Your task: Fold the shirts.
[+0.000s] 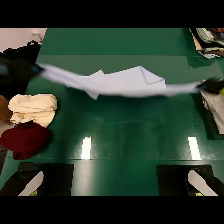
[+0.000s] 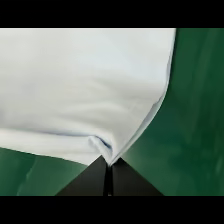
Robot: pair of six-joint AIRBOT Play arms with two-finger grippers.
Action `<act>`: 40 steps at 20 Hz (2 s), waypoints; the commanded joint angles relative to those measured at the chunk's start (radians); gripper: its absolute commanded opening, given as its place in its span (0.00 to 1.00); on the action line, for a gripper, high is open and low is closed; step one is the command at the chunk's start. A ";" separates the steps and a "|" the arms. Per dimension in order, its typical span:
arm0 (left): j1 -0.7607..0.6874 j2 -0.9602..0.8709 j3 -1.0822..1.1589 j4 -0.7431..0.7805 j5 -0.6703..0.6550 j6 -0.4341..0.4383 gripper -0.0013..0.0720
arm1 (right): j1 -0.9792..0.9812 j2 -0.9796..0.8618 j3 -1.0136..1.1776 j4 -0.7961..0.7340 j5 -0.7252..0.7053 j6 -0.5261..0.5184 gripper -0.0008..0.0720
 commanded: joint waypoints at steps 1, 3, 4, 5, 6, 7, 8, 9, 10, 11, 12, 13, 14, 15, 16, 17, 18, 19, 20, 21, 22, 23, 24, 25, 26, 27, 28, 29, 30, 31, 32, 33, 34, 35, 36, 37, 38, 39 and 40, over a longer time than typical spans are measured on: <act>0.000 0.015 0.348 0.002 -0.034 -0.014 0.06 | -0.002 0.109 0.307 -0.005 -0.108 0.021 0.03; 0.000 0.015 0.532 0.002 -0.031 -0.037 0.06 | -0.041 0.145 0.444 -0.005 -0.107 0.024 0.03; 0.000 0.014 0.613 0.002 -0.031 -0.042 0.06 | -0.069 0.161 0.497 -0.005 -0.100 0.025 0.03; 0.000 0.015 0.691 0.002 -0.028 -0.064 0.06 | -0.106 0.181 0.543 -0.005 -0.092 0.025 0.03; 0.000 0.015 0.751 0.001 -0.021 -0.074 0.06 | -0.143 0.198 0.579 -0.006 -0.084 0.027 0.03; 0.000 0.015 0.811 0.001 -0.015 -0.090 0.06 | -0.186 0.211 0.616 -0.006 -0.073 0.034 0.03; 0.000 0.015 0.853 0.001 -0.002 -0.104 0.06 | -0.235 0.219 0.655 -0.006 -0.061 0.055 0.03; 0.000 0.015 0.889 0.000 0.012 -0.114 0.06 | -0.277 0.221 0.694 -0.006 -0.045 0.070 0.03; 0.000 0.015 0.906 -0.004 0.021 -0.114 0.06 | -0.307 0.212 0.730 -0.005 -0.031 0.074 0.03; 0.000 0.015 0.906 -0.008 0.024 -0.113 0.06 | -0.323 0.197 0.772 -0.005 -0.011 0.083 0.03; 0.000 0.015 0.884 -0.006 0.023 -0.113 0.06 | -0.322 0.172 0.812 -0.002 0.017 0.097 0.03; 0.000 0.015 0.837 -0.006 0.021 -0.113 0.06 | -0.312 0.141 0.842 -0.002 0.053 0.113 0.03; 0.000 0.014 0.772 -0.007 0.021 -0.113 0.06 | -0.295 0.106 0.858 -0.002 0.095 0.122 0.03; 0.000 0.014 0.681 -0.017 0.021 -0.113 0.06 | -0.270 0.068 0.853 -0.002 0.142 0.136 0.03; 0.000 0.011 0.575 -0.027 0.021 -0.112 0.06 | -0.240 0.034 0.818 -0.003 0.182 0.143 0.03; 0.000 0.001 0.478 -0.035 0.014 -0.112 0.06 | -0.209 0.001 0.769 -0.008 0.216 0.143 0.03; 0.000 -0.016 0.386 -0.037 0.005 -0.107 0.06 | -0.174 -0.036 0.715 -0.024 0.250 0.148 0.03; 0.000 -0.045 0.296 -0.037 -0.003 -0.103 0.06 | -0.126 -0.080 0.656 -0.072 0.280 0.156 0.03; 0.000 -0.082 0.217 -0.037 -0.014 -0.102 0.06 | -0.077 -0.126 0.595 -0.138 0.301 0.160 0.03; 0.000 -0.123 0.156 -0.037 -0.019 -0.082 0.06 | -0.037 -0.169 0.539 -0.201 0.314 0.168 0.03; -0.003 -0.172 0.097 -0.036 -0.017 -0.064 0.06 | -0.002 -0.212 0.485 -0.248 0.319 0.183 0.03; -0.003 -0.222 0.054 -0.037 -0.011 -0.051 0.06 | 0.026 -0.261 0.433 -0.274 0.315 0.189 0.03; -0.003 -0.279 0.023 -0.037 -0.002 -0.051 0.06 | 0.047 -0.312 0.394 -0.276 0.303 0.189 0.03; -0.003 -0.349 0.005 -0.037 0.021 -0.051 0.06 | 0.064 -0.369 0.362 -0.276 0.275 0.189 0.03; -0.003 -0.426 0.004 -0.039 0.051 -0.051 0.06 | 0.078 -0.428 0.339 -0.276 0.230 0.190 0.03; -0.003 -0.494 0.004 -0.040 0.095 -0.043 0.06 | 0.087 -0.482 0.331 -0.276 0.183 0.190 0.03; -0.003 -0.557 0.010 -0.047 0.143 -0.026 0.06 | 0.092 -0.538 0.340 -0.275 0.137 0.191 0.03; -0.003 -0.625 0.032 -0.060 0.195 -0.004 0.06 | 0.093 -0.598 0.370 -0.275 0.089 0.192 0.03; -0.003 -0.684 0.069 -0.068 0.230 0.005 0.06 | 0.093 -0.651 0.416 -0.263 0.057 0.193 0.03; -0.003 -0.739 0.118 -0.067 0.257 0.006 0.06 | 0.093 -0.702 0.474 -0.256 0.035 0.196 0.03; -0.003 -0.782 0.170 -0.066 0.272 0.012 0.06 | 0.093 -0.739 0.527 -0.257 0.027 0.200 0.03; -0.003 -0.809 0.212 -0.066 0.275 0.013 0.06 | 0.093 -0.769 0.579 -0.259 0.024 0.200 0.03; -0.001 -0.821 0.243 -0.061 0.277 0.022 0.06 | 0.093 -0.788 0.622 -0.261 0.025 0.200 0.03; 0.003 -0.820 0.257 -0.060 0.275 0.032 0.06 | 0.093 -0.797 0.649 -0.262 0.031 0.200 0.03; 0.006 -0.818 0.275 -0.056 0.242 0.032 0.06 | 0.092 -0.797 0.663 -0.261 0.044 0.200 0.03; 0.008 -0.813 0.288 -0.030 0.182 0.031 0.06 | 0.093 -0.789 0.665 -0.261 0.066 0.199 0.03; 0.008 -0.804 0.293 0.023 0.110 0.026 0.06 | 0.095 -0.780 0.665 -0.268 0.101 0.198 0.03; 0.003 -0.796 0.292 0.084 0.037 0.026 0.06 | 0.101 -0.777 0.665 -0.290 0.132 0.193 0.03; -0.005 -0.795 0.291 0.157 -0.032 0.026 0.06 | 0.109 -0.773 0.658 -0.332 0.165 0.188 0.03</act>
